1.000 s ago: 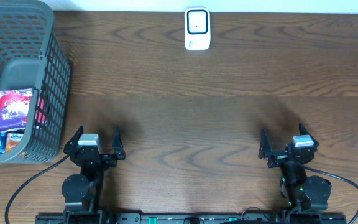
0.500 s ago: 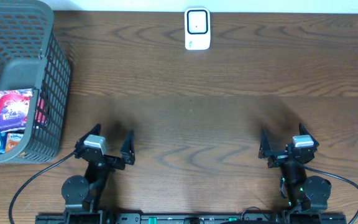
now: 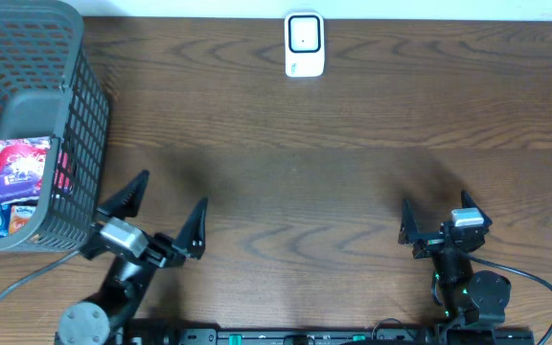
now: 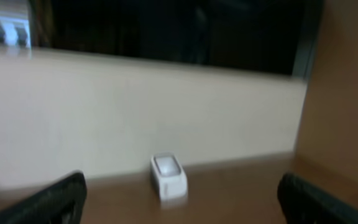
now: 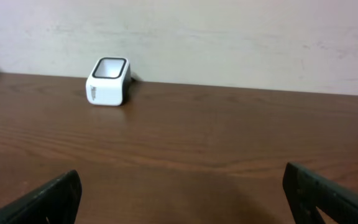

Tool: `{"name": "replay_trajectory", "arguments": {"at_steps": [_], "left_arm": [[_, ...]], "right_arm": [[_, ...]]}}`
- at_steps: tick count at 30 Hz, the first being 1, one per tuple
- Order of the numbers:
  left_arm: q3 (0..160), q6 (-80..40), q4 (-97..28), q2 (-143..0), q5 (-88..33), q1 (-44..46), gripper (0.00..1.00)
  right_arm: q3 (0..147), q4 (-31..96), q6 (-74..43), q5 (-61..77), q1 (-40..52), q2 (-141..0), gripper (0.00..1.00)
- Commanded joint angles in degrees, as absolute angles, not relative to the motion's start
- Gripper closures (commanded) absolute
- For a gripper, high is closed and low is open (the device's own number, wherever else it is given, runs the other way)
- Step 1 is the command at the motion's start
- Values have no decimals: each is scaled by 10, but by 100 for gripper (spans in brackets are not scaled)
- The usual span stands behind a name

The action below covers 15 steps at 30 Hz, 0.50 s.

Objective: Scan the item barcode
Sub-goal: 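Move the left gripper over the basket and reach down inside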

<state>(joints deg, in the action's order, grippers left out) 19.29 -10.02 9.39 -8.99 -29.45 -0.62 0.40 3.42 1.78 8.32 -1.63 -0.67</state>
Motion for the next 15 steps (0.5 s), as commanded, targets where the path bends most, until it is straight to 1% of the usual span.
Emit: {"name": "replay_trajectory", "arguments": {"at_steps": [1,3,7,9,12,15], "left_arm": [[294,-65,20,-187,-338,-6,2],[304,-65,31,-220,-356,-6,2],[308,-75,99,-260,-356,-6,2],[329,-78,112,-275,-352,-7,2],[393,-78,69,-305,-320,-14,2],[491,-71,-47,-357,-274,-35,3]], "right_arm": [[3,36,22,87,-14,-3,1],[3,37,22,87,-14,-3,1],[3,36,22,87,-14,-3,1],[3,36,22,87,-14,-3,1],[3,36,22,87,-14,-3,1],[3,36,22,87,-14,-3,1]]}}
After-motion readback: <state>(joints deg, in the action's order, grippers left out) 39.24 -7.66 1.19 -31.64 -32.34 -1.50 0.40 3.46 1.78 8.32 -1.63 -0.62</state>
